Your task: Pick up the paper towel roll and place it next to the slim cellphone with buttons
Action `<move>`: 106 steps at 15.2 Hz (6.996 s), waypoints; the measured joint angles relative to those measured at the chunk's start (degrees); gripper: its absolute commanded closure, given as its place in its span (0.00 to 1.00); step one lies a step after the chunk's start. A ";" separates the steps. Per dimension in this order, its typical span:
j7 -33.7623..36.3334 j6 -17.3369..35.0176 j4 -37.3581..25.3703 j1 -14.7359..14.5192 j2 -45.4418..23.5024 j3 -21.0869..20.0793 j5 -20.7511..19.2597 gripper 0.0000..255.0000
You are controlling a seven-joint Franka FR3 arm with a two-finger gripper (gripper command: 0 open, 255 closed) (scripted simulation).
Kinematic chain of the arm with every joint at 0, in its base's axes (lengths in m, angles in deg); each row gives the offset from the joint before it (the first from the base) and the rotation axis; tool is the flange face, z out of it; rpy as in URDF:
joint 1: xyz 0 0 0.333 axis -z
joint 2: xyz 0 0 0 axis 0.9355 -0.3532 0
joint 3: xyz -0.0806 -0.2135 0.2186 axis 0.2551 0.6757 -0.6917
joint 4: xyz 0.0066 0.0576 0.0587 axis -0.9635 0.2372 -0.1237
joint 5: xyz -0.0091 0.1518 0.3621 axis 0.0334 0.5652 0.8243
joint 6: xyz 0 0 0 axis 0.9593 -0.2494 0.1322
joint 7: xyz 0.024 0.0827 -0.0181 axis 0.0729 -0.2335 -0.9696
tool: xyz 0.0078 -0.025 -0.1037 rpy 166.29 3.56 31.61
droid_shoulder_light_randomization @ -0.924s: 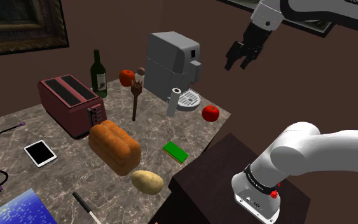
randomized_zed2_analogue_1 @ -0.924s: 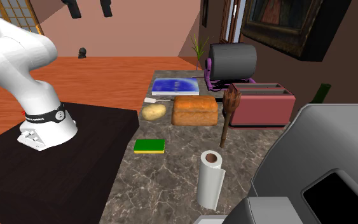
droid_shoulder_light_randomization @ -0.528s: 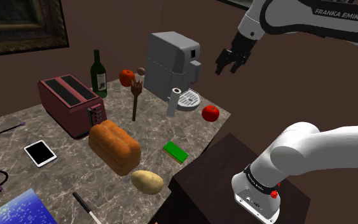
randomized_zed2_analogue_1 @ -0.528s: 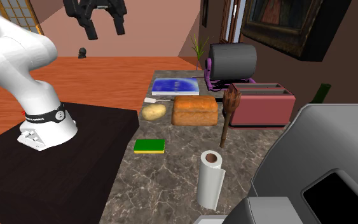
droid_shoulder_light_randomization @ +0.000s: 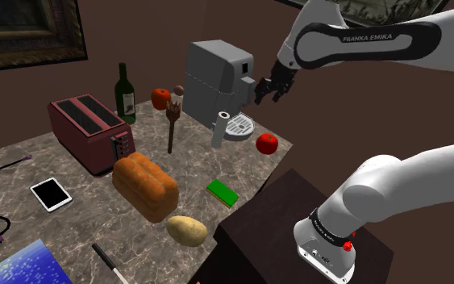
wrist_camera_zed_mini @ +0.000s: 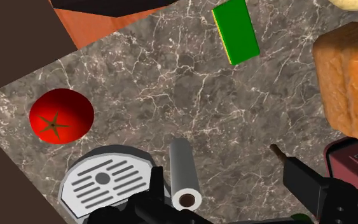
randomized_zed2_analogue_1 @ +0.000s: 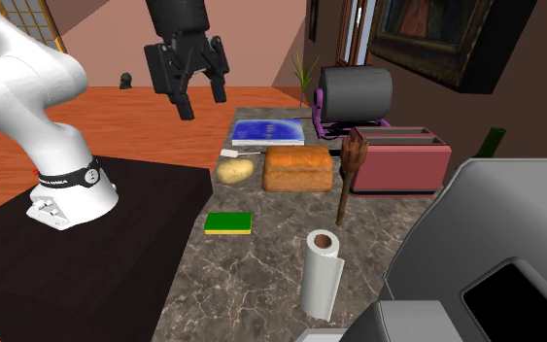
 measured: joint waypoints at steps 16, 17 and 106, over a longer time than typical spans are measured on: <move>-6.10 27.95 -10.03 -0.12 -34.94 2.85 4.24 0.00; -6.88 29.22 -11.58 0.10 -37.56 2.82 4.94 0.00; 0.29 2.84 -31.26 -2.82 -30.11 -0.02 2.09 1.00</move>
